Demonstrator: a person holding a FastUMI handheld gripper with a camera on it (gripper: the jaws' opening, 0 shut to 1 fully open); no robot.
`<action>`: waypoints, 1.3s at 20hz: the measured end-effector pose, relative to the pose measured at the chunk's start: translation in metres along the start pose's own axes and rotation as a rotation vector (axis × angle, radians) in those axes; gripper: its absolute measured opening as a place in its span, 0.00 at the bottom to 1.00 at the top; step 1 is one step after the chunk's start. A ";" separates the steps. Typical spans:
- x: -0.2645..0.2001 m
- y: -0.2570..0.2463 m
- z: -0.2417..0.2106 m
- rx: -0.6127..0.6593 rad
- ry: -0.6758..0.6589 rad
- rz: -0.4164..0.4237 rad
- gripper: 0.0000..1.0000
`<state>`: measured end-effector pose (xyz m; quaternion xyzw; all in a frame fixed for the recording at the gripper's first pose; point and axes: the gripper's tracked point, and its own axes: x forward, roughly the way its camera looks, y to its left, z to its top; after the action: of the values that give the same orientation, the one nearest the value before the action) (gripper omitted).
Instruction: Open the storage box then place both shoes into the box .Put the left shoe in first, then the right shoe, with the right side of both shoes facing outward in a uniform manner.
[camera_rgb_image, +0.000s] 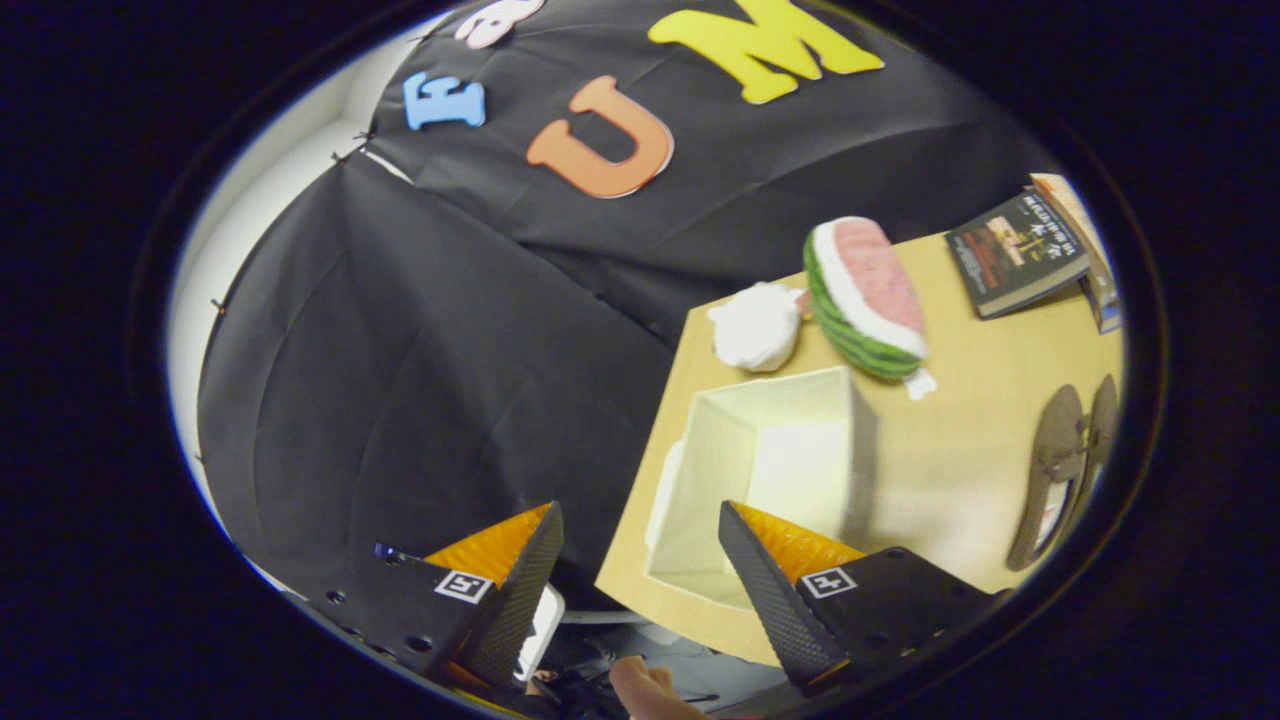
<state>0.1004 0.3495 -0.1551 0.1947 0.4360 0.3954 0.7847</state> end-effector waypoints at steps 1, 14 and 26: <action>-0.015 -0.024 0.004 0.013 -0.010 -0.031 0.96; -0.118 -0.280 -0.011 0.052 0.056 -0.460 0.94; -0.078 -0.373 -0.071 0.024 0.246 -0.652 0.53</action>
<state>0.1846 0.0569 -0.3944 0.0052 0.5710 0.1391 0.8091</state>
